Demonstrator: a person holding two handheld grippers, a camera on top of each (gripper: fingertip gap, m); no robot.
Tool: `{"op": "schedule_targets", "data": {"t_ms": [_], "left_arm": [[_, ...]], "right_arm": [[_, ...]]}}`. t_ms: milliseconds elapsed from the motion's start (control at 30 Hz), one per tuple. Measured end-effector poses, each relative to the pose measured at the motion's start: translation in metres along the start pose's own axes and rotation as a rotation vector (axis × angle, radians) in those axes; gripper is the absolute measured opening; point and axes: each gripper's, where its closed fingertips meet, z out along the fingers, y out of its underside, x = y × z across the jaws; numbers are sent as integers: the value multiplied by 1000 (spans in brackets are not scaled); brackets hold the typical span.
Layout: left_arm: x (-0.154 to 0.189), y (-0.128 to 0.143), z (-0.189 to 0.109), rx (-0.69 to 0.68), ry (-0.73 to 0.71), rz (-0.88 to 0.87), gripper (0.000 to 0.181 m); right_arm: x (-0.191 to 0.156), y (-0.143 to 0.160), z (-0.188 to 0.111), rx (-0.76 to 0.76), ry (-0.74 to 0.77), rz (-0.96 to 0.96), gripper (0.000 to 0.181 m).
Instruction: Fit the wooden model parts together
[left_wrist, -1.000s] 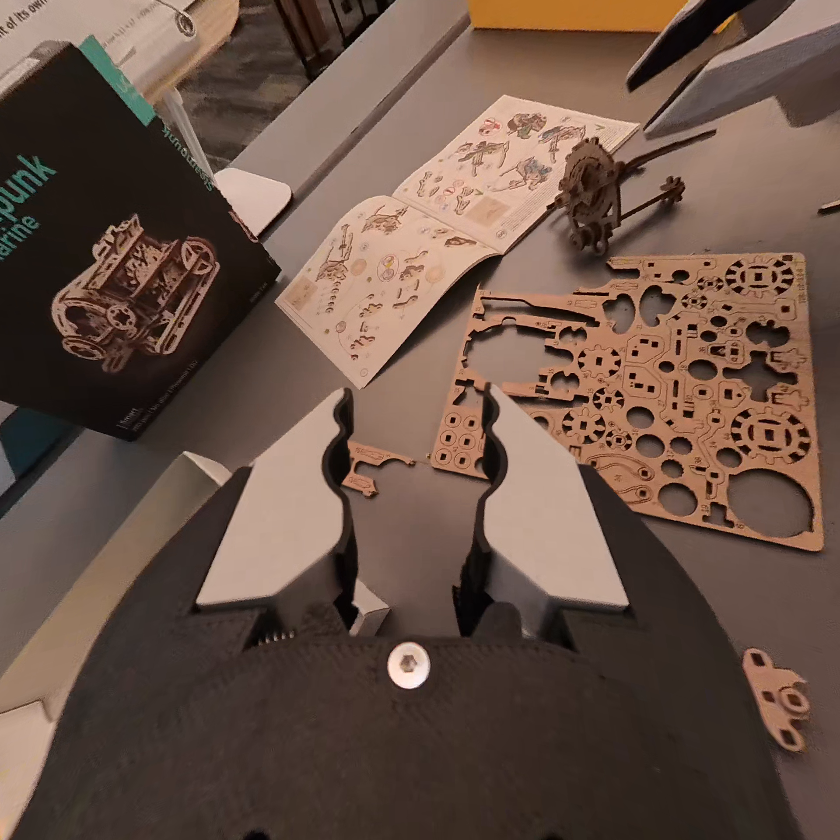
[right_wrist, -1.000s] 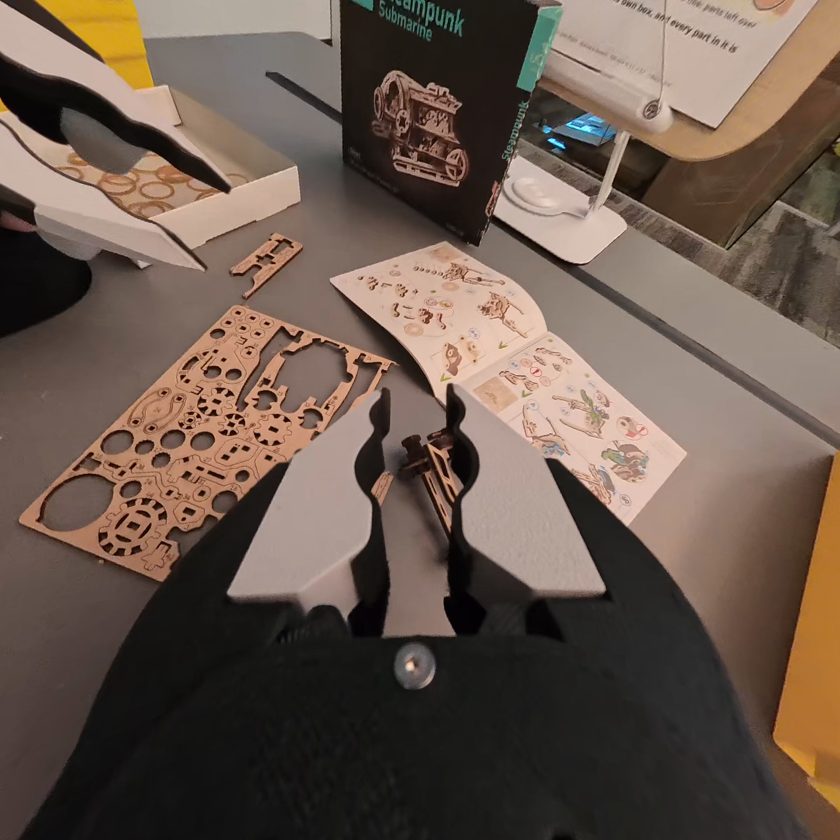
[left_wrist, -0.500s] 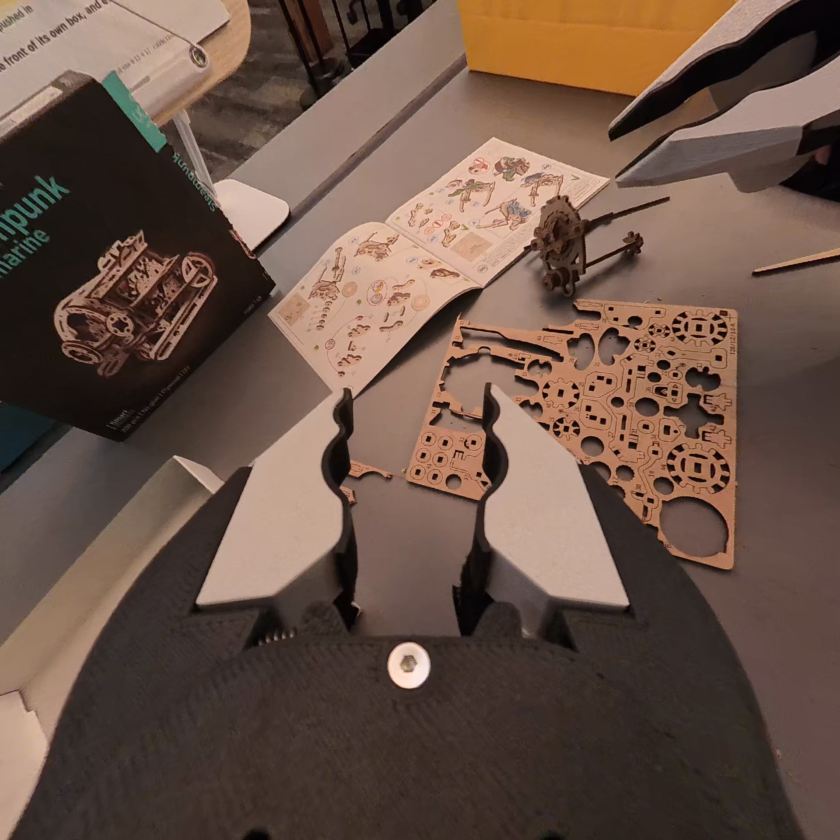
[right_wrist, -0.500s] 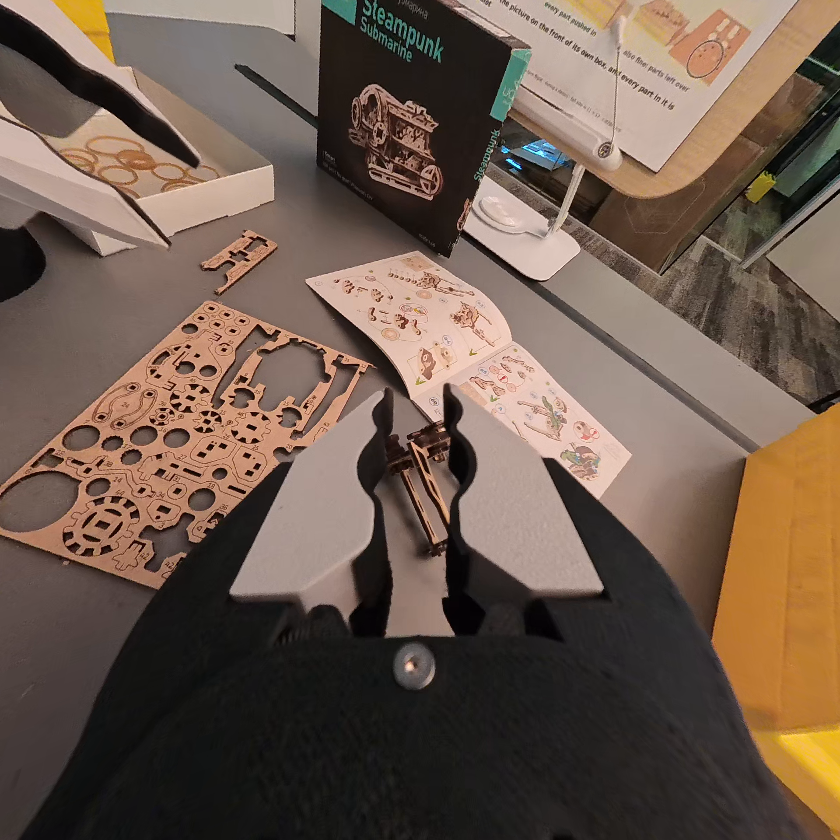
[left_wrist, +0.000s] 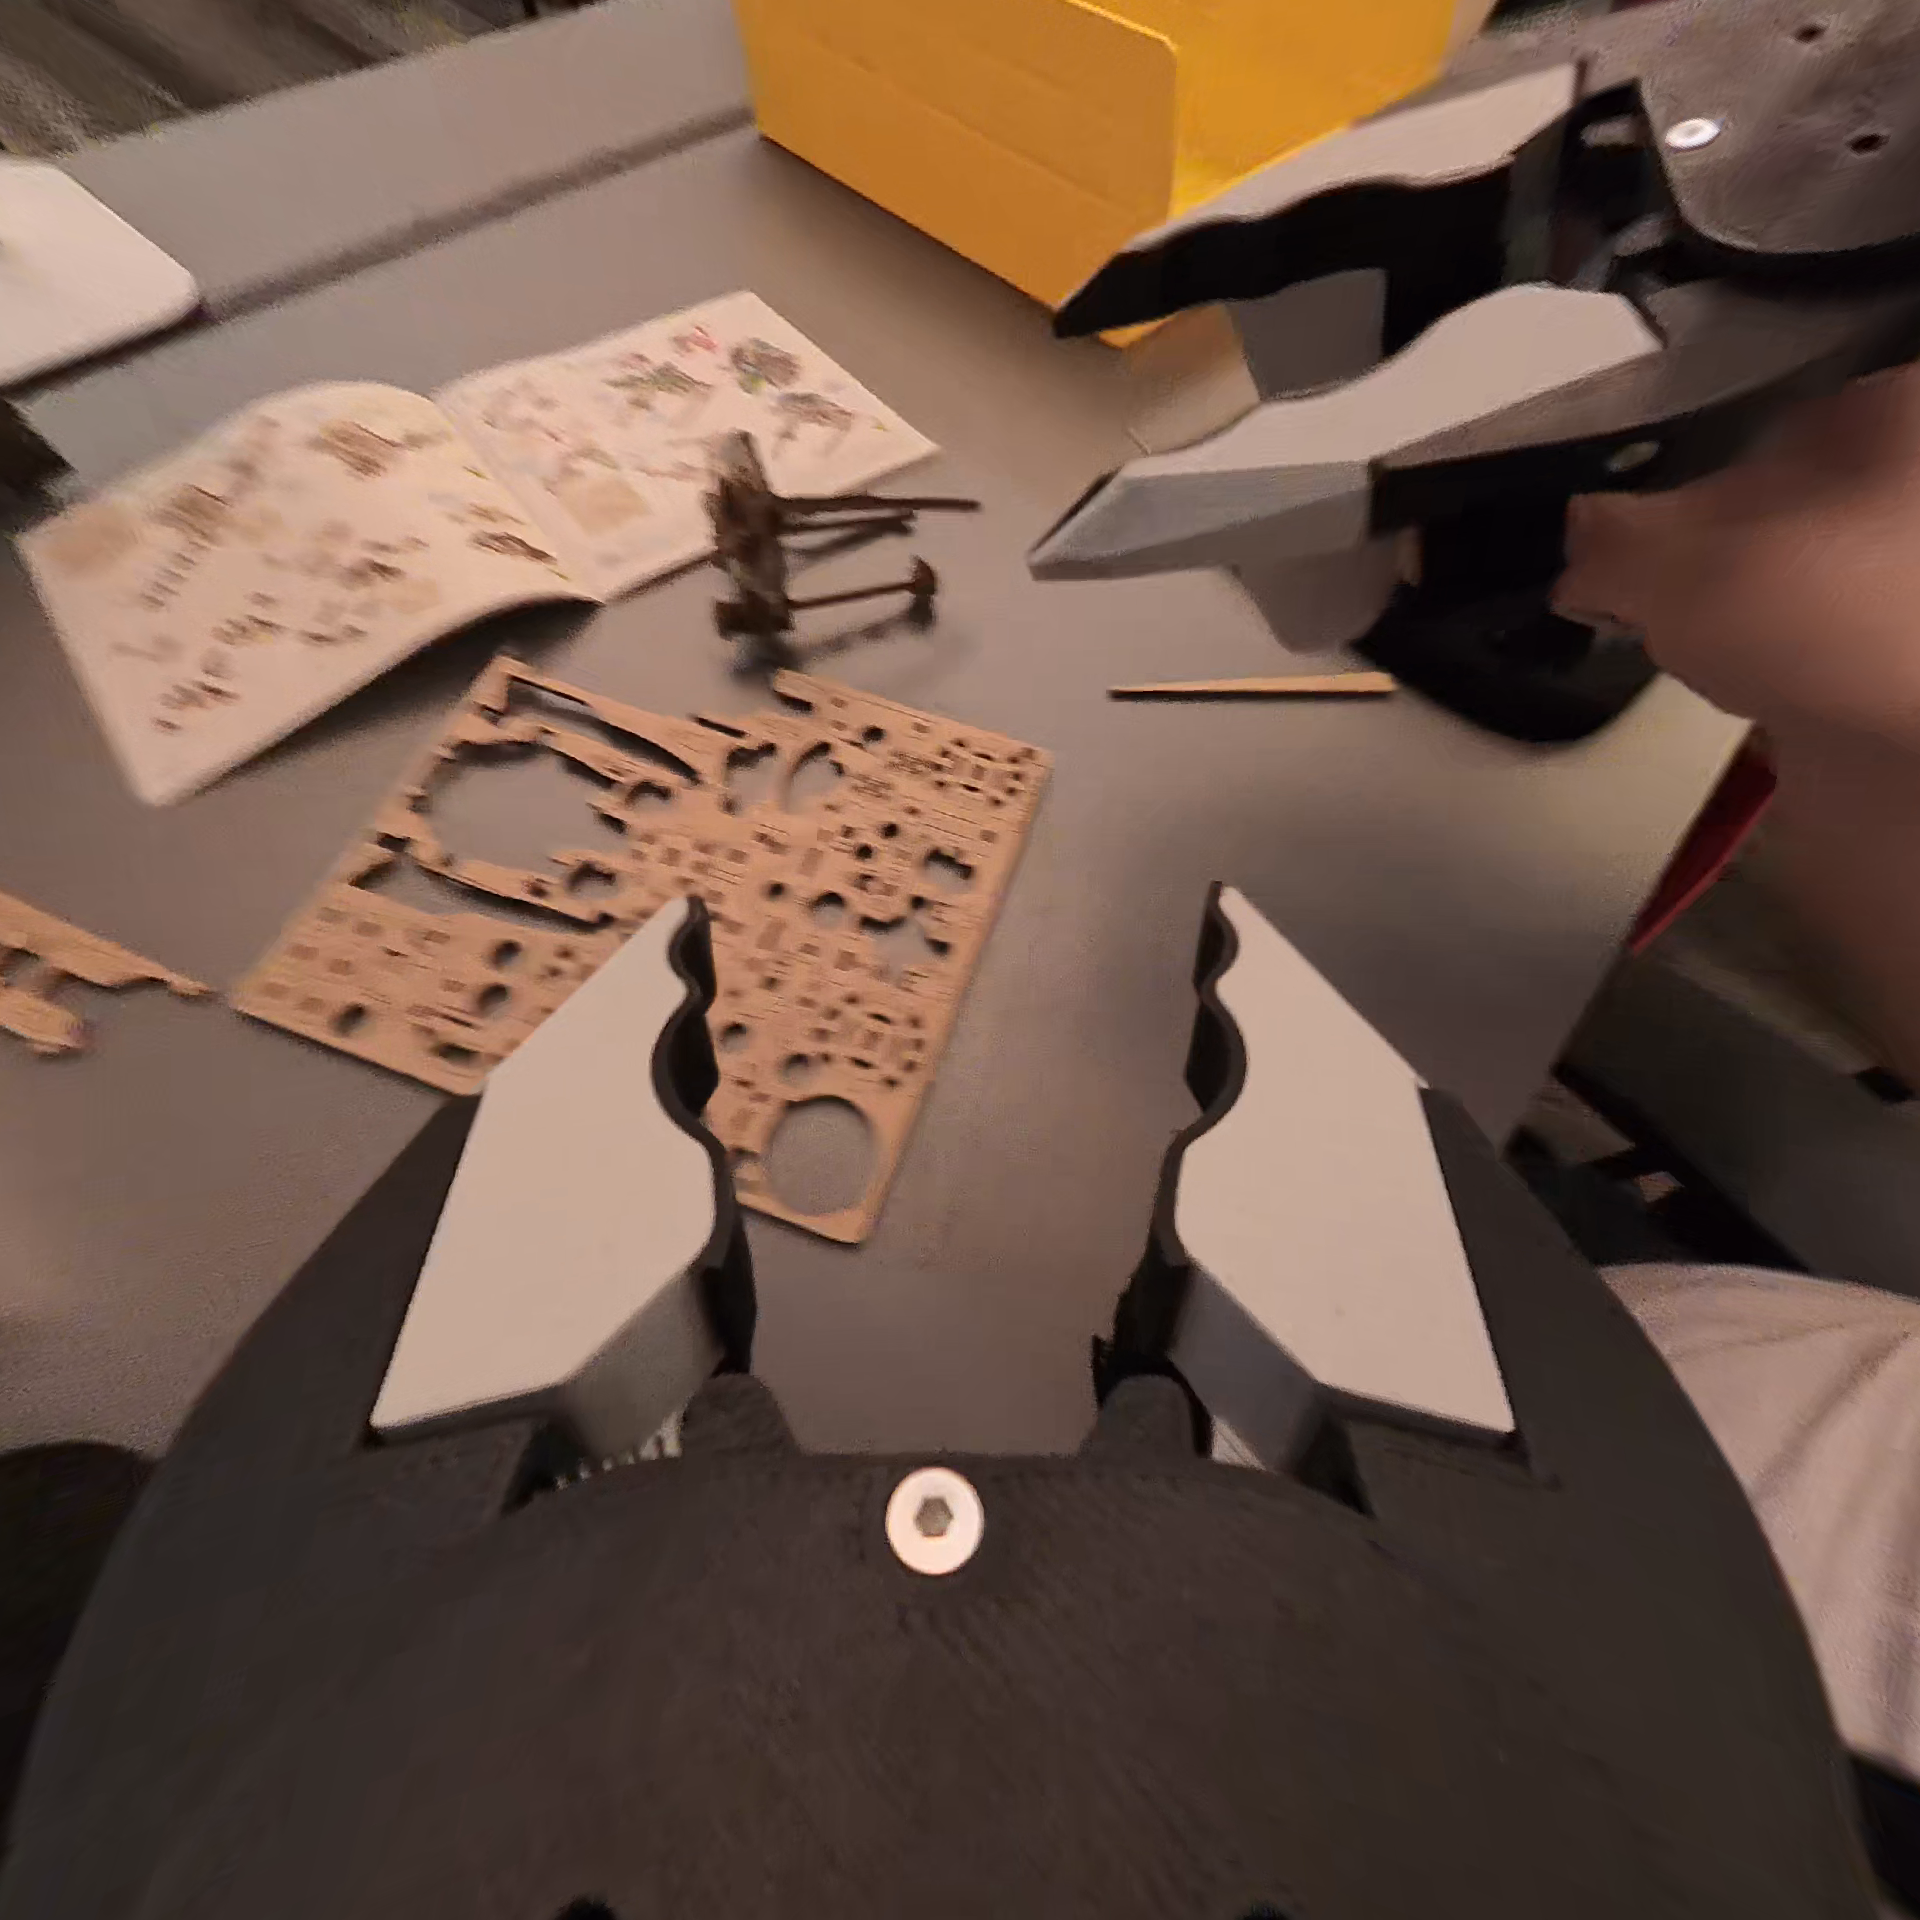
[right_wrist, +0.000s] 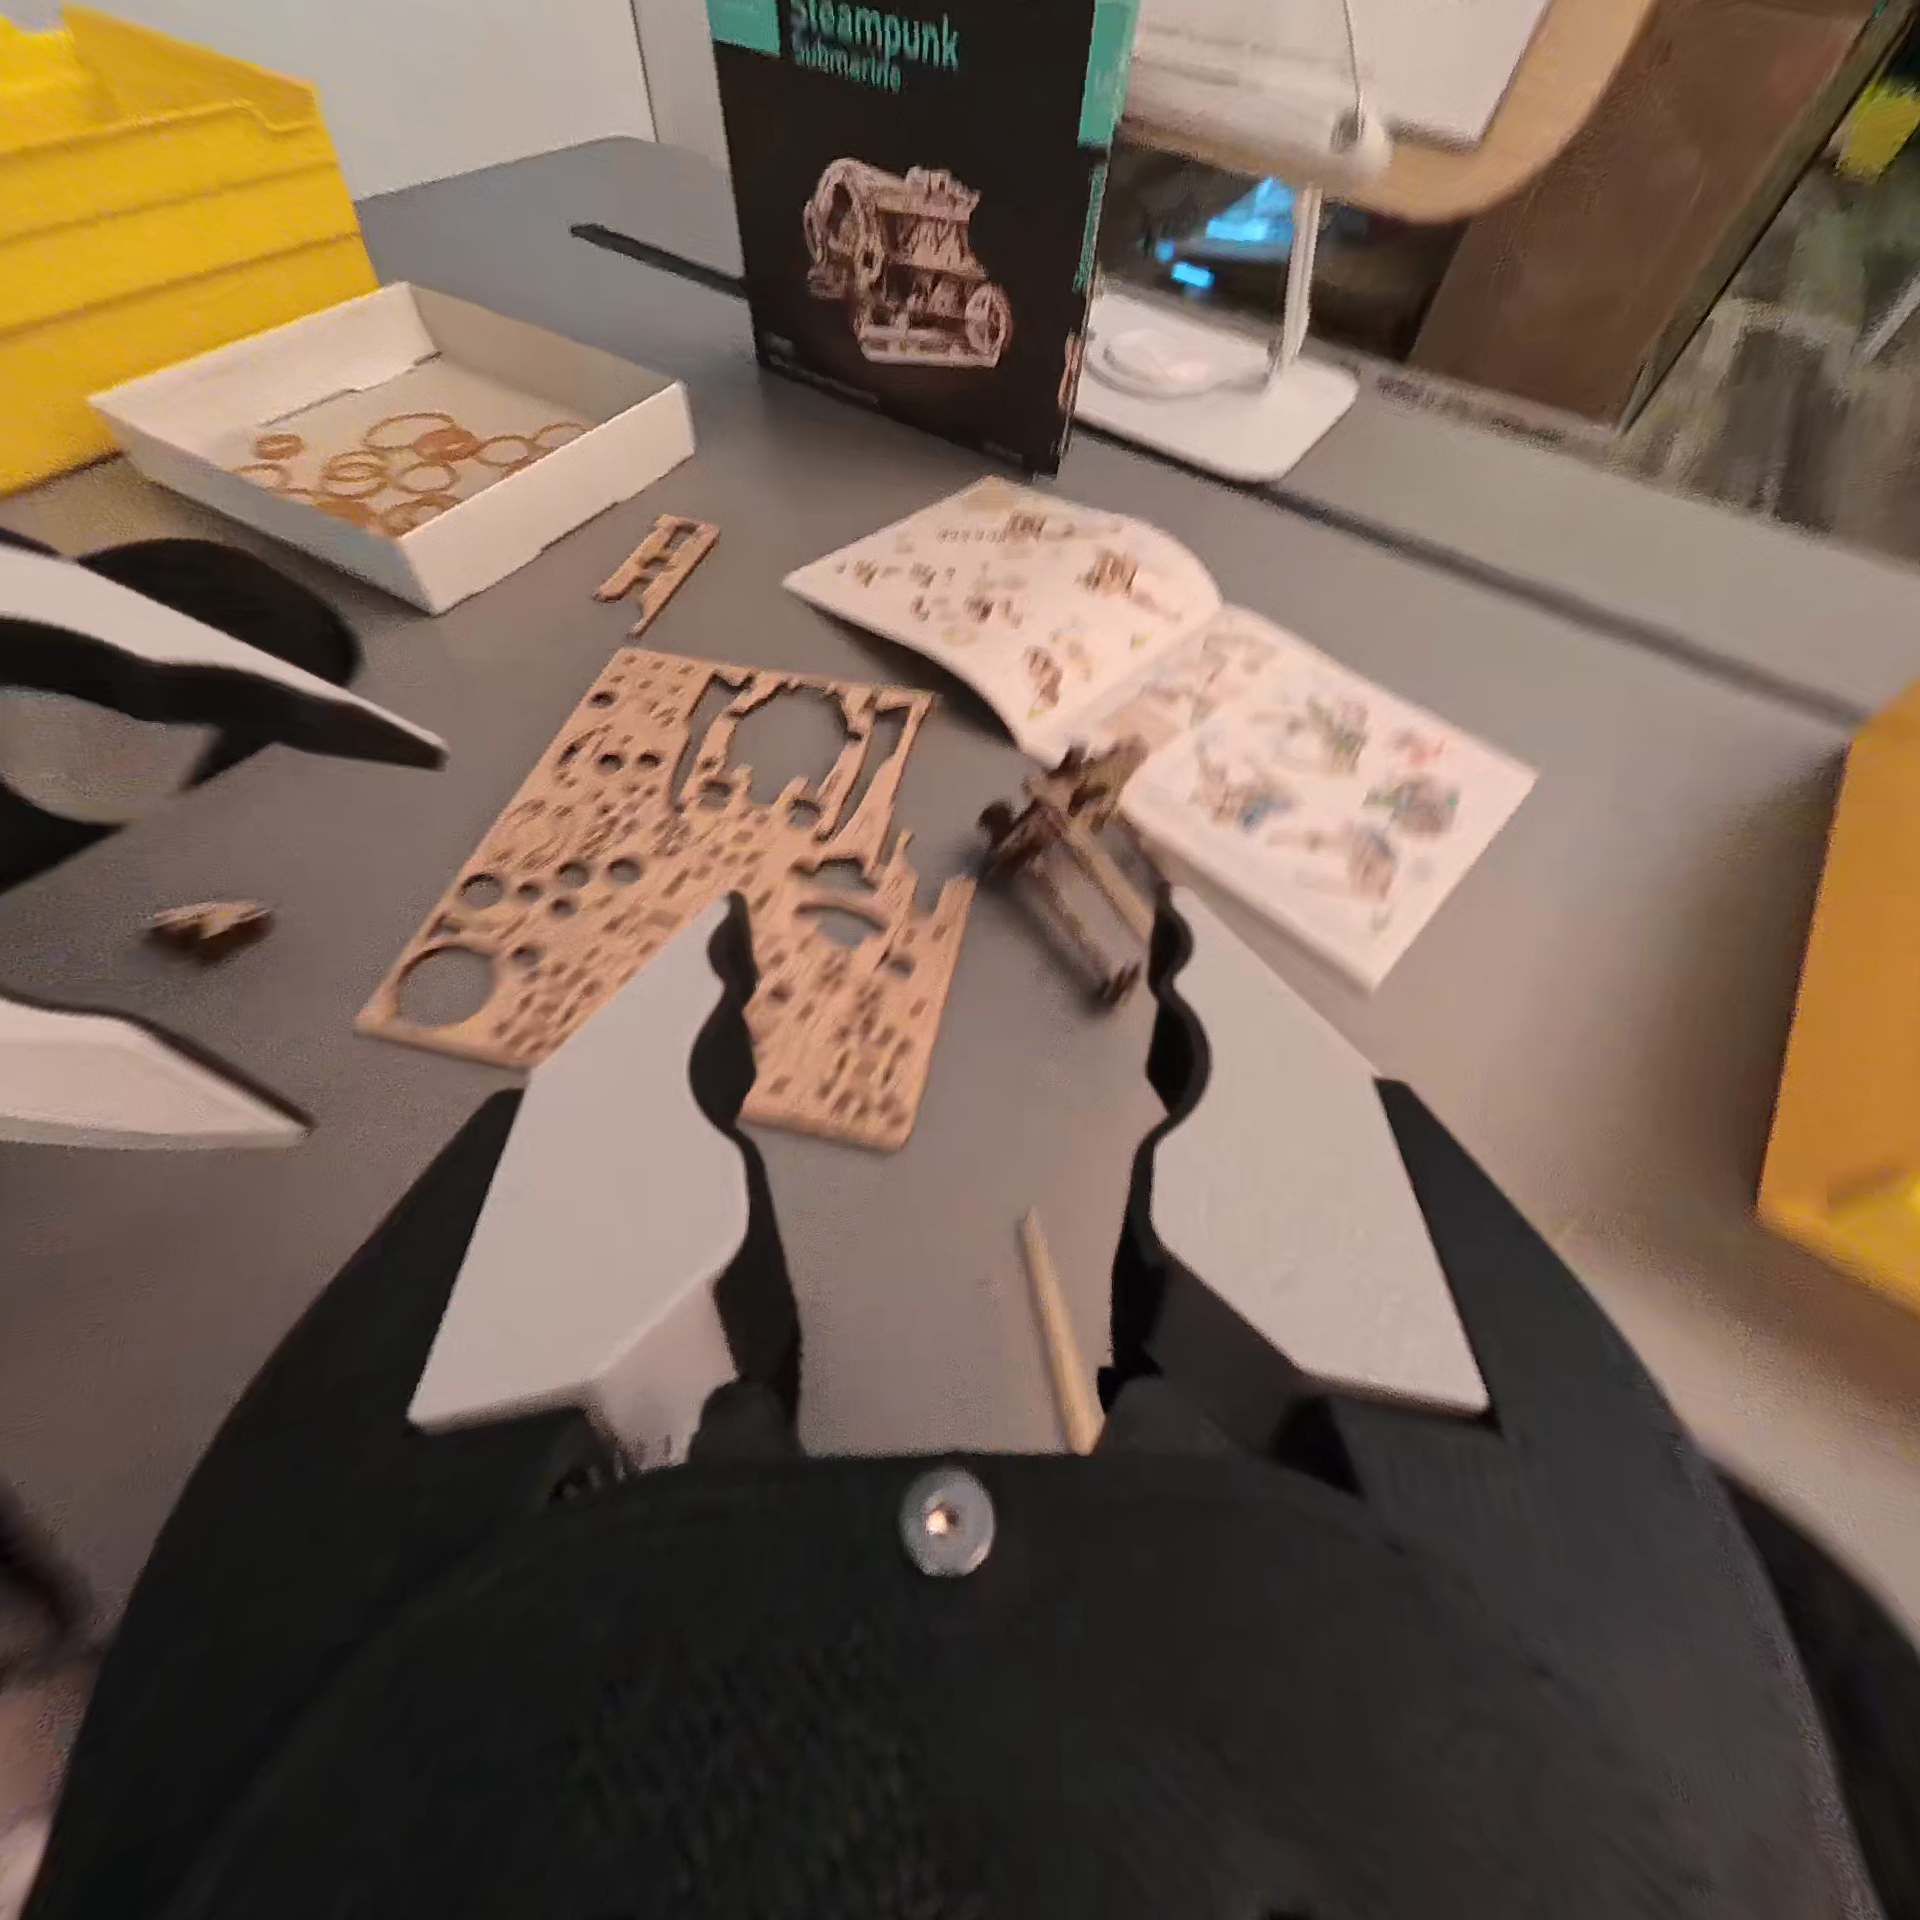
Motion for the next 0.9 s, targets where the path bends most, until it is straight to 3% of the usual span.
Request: {"op": "schedule_targets", "data": {"t_ms": [33,100,200,300,367,500,900], "left_arm": [[14,6,2,5,9,-21,96],[31,18,5,23,-8,-36,99],[25,37,4,13,-150,-31,117],[18,52,6,1,-223,-105,134],[28,66,12,-56,-187,-150,142],[27,84,24,-124,-243,-115,146],[4,84,33,-197,-304,-122,147]], "right_arm": [[-7,10,-14,-18,-8,44,81],[-23,29,-39,-46,-9,95,93],[-38,49,-59,-53,44,106,114],[-34,72,-55,-110,155,112,134],[-33,85,-48,-171,188,115,147],[-46,95,-37,-217,152,168,147],[-50,111,-7,-316,146,230,138]]}}
